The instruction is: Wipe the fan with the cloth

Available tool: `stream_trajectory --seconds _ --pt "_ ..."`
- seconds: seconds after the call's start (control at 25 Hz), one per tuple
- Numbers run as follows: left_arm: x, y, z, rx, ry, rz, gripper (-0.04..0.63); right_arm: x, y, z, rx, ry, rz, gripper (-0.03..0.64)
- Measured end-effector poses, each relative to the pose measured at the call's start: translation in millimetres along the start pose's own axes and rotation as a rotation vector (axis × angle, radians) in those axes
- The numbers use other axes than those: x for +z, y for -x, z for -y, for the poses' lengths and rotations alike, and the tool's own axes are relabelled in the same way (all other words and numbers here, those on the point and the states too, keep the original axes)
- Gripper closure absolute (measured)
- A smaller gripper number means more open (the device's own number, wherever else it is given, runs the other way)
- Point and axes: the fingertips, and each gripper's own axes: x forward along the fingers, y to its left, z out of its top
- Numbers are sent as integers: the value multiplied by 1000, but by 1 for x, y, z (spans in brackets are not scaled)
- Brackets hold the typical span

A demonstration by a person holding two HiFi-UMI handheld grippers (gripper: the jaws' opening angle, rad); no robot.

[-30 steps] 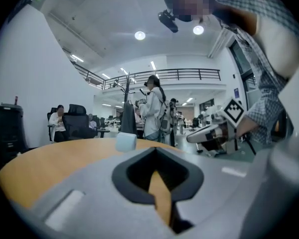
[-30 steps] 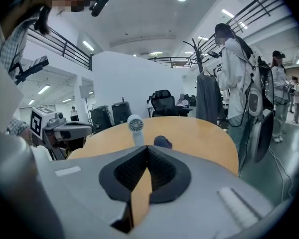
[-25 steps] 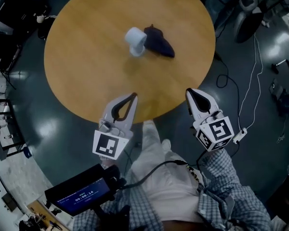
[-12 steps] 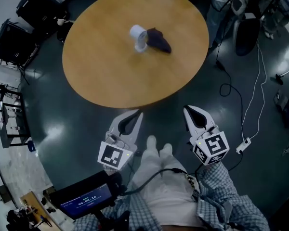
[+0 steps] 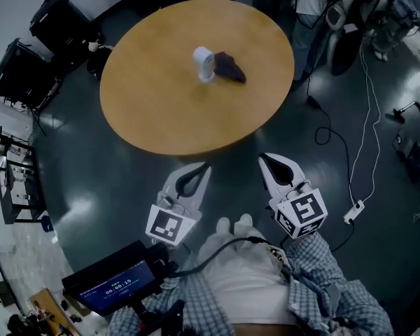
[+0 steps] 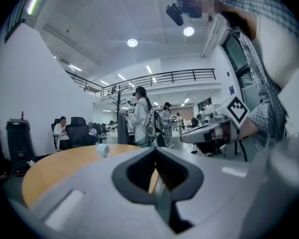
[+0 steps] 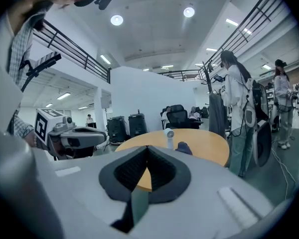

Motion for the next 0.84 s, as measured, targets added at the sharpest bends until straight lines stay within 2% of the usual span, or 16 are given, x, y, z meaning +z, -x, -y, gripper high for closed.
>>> stream_trajectory --seconds 0.2,0.84 --pt "12 9 -9 -3 -25 35 595 13 -3 -13 -19 35 2 614" --pt "23 30 -24 7 -2 82 595 30 -10 -35 -18 65 35 614"
